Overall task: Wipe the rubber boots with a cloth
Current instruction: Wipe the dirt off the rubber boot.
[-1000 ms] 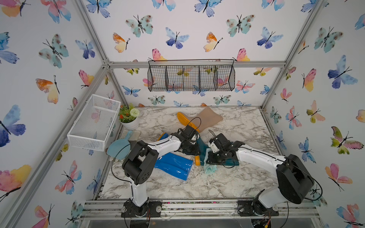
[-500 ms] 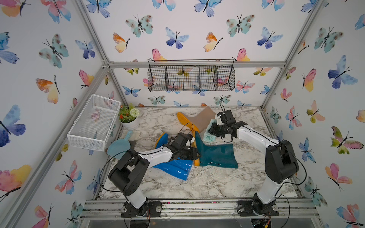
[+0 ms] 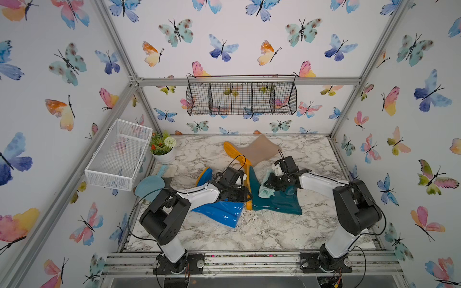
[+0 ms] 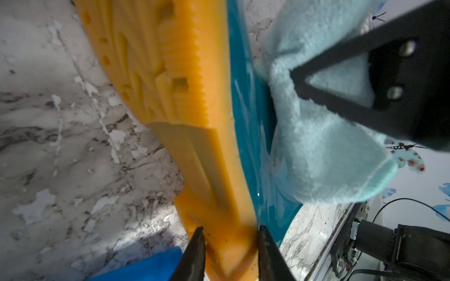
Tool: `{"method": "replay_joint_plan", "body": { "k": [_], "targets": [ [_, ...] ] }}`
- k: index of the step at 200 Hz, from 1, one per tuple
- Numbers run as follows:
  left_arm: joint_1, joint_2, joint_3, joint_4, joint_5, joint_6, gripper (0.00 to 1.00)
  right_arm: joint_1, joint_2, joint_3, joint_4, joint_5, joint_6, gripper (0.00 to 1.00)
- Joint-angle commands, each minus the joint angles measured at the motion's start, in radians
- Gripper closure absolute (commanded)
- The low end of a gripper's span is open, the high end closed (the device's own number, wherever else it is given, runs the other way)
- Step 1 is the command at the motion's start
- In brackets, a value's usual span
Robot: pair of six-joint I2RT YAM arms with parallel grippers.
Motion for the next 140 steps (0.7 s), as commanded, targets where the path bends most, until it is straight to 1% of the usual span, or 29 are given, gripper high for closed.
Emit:
{"method": "replay_joint_plan", "body": {
  "k": [1, 19, 37, 57, 81, 96, 108, 119, 131, 140],
  "targets": [
    [-0.005, 0.029, 0.014, -0.053, -0.05, 0.12, 0.95, 0.027, -0.095, -0.106, -0.003, -0.044, 0.013, 0.98],
    [-0.004, 0.039, 0.029, -0.068, -0.045, 0.159, 1.0, 0.029, -0.116, -0.109, 0.014, -0.042, 0.02, 0.98],
    [-0.004, 0.047, 0.045, -0.075, -0.037, 0.181, 1.0, 0.029, -0.065, -0.024, 0.009, -0.033, 0.0, 0.98],
    [-0.006, 0.051, 0.057, -0.08, -0.028, 0.196, 1.0, 0.027, 0.062, 0.127, 0.008, -0.037, -0.02, 0.98],
    [-0.007, 0.052, 0.069, -0.089, -0.034, 0.21, 1.0, 0.017, 0.257, 0.355, -0.023, -0.095, -0.031, 0.98],
    [-0.007, 0.057, 0.077, -0.099, -0.04, 0.212, 1.0, 0.011, 0.329, 0.441, -0.03, -0.117, -0.02, 0.98],
    [-0.007, 0.055, 0.076, -0.101, -0.046, 0.21, 1.0, 0.009, 0.341, 0.457, -0.023, -0.126, -0.013, 0.98],
    [-0.007, 0.054, 0.072, -0.101, -0.05, 0.206, 1.0, 0.01, 0.331, 0.439, -0.019, -0.138, -0.014, 0.98],
    [-0.007, 0.049, 0.065, -0.099, -0.054, 0.2, 1.0, 0.009, 0.304, 0.385, -0.016, -0.153, -0.018, 0.98],
    [-0.007, 0.043, 0.054, -0.094, -0.056, 0.196, 1.0, 0.011, 0.268, 0.316, -0.007, -0.163, -0.022, 0.98]
  ]
}}
